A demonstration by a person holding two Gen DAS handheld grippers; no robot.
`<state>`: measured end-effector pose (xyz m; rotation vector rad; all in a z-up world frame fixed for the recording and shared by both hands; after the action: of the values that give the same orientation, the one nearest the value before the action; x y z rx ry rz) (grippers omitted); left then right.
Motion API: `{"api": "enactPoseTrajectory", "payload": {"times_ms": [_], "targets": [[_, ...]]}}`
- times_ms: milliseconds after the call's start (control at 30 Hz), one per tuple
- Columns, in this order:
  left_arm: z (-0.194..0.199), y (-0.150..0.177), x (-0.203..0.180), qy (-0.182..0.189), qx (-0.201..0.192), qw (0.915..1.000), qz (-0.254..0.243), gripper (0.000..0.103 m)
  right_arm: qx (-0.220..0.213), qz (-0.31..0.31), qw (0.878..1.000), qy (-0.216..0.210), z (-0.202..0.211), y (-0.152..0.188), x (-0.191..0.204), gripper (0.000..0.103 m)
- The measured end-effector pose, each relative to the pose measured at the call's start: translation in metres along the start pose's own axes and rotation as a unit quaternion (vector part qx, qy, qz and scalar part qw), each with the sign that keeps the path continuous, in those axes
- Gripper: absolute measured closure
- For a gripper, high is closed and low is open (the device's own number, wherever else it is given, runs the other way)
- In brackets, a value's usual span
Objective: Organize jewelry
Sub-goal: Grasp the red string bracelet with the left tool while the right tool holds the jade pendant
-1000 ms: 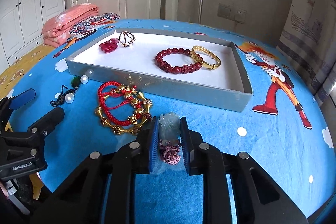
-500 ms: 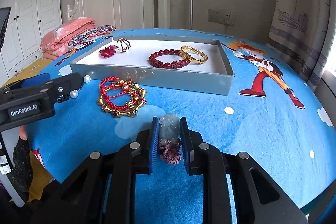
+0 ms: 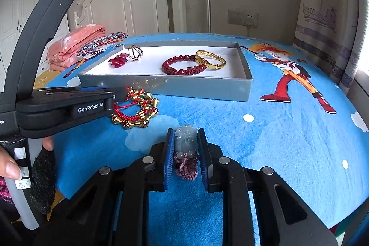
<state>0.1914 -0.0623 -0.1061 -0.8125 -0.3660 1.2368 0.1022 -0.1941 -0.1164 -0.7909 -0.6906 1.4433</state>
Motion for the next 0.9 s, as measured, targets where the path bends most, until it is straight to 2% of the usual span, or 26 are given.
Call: {"api": "enactPoseTrajectory", "payload": {"times_ms": [33, 133, 367, 567, 900], "targets": [[0.002, 0.000, 0.000, -0.004, -0.008, 1.0000, 0.000, 0.096, 0.000, -0.001, 1.000, -0.001, 0.000, 0.000, 0.000, 0.083], [0.009, -0.001, -0.005, -0.003, -0.028, 0.9995, -0.014, 0.097, -0.002, -0.003, 1.000, -0.002, 0.000, 0.000, 0.000, 0.083], [0.045, -0.010, -0.022, 0.038, -0.088, 0.9951, -0.026, 0.098, -0.017, -0.012, 1.000, -0.001, 0.008, -0.003, -0.003, 0.083], [0.079, -0.015, -0.024, 0.033, -0.128, 0.9906, -0.036, 0.098, -0.039, -0.008, 0.999, -0.002, 0.023, -0.012, 0.003, 0.083], [0.108, 0.014, -0.002, 0.016, -0.129, 0.9911, -0.029, 0.098, -0.060, 0.015, 0.998, -0.013, 0.043, -0.018, 0.025, 0.083]]}}
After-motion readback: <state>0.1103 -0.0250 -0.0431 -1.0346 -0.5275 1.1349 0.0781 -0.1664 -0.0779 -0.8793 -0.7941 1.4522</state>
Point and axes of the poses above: each gripper's, at about its wrist camera, not at the fingertips, and z roughly against the way its jaws point, x to its left, y to its underside, the point moved 8 cm from there along -z, roughly the way its jaws point, and after that the axes turned 12 degrees about y, right-handed, at the moved point
